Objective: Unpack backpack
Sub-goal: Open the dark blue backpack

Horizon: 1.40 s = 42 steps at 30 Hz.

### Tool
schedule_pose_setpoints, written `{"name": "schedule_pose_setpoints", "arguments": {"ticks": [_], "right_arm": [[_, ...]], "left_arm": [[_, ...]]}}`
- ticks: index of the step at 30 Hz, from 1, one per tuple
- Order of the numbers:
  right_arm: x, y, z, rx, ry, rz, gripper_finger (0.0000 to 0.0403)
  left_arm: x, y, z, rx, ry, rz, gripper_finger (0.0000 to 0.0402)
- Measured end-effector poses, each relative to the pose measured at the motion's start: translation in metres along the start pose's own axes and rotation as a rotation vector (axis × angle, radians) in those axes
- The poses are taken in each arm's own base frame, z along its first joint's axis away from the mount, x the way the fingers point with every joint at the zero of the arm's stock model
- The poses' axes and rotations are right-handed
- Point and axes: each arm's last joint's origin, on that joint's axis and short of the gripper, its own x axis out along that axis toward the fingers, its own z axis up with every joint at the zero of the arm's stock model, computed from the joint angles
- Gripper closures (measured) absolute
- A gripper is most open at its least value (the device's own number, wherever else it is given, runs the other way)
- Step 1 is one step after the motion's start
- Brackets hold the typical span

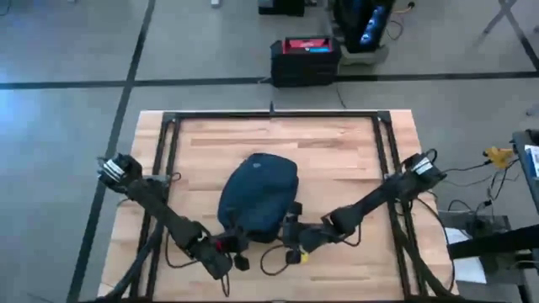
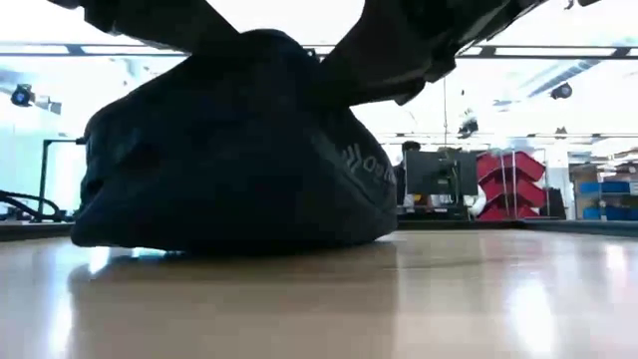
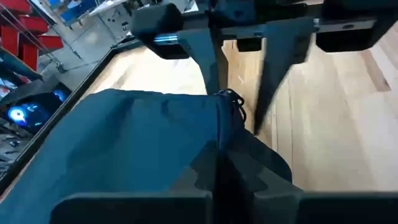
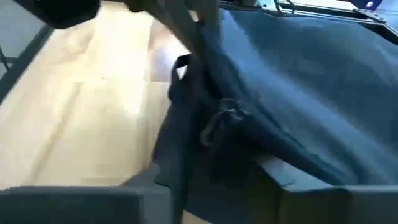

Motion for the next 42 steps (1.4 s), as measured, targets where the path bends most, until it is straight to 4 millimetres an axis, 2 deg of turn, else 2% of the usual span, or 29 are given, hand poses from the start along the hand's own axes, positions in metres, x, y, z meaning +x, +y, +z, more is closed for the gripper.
{"name": "schedule_pose_setpoints", "arguments": {"ticks": [1,3,14,21,25,32,36,39,42], "right_arm": [[-0.001,-0.001,-0.001,-0.019,0.012,-0.007,0.0378],[-0.004,-0.003,-0.002,-0.05,0.043,-0.017,0.0393],[-0.03,-0.026,-0.007,-0.145,0.218,-0.277,0.0402],[-0.037,-0.061,-0.03,-0.24,0.437,-0.556,0.0402],[-0.036,-0.073,-0.035,-0.23,0.488,-0.599,0.0402],[-0.038,-0.071,-0.032,-0.261,0.463,-0.591,0.0403],[-0.047,-0.064,-0.018,-0.252,0.413,-0.566,0.0402],[-0.052,-0.055,-0.008,-0.242,0.369,-0.524,0.0381],[-0.055,-0.042,0.0,-0.243,0.301,-0.48,0.0339]], "left_arm": [[-0.001,-0.001,0.0,-0.001,-0.001,-0.006,0.0401],[-0.005,-0.004,-0.001,0.003,-0.005,-0.018,0.0401],[-0.03,-0.019,-0.004,-0.014,-0.029,-0.097,0.0401],[-0.055,-0.028,-0.005,-0.012,-0.059,-0.17,0.0401],[-0.061,-0.028,-0.004,-0.019,-0.093,-0.124,0.0401],[-0.051,-0.023,-0.001,-0.034,-0.079,-0.109,0.0401],[-0.042,-0.019,0.001,-0.047,-0.055,-0.131,0.0401],[-0.036,-0.016,0.002,-0.053,-0.05,-0.119,0.0401],[-0.032,-0.013,0.003,-0.057,-0.046,-0.106,0.0401]]}}
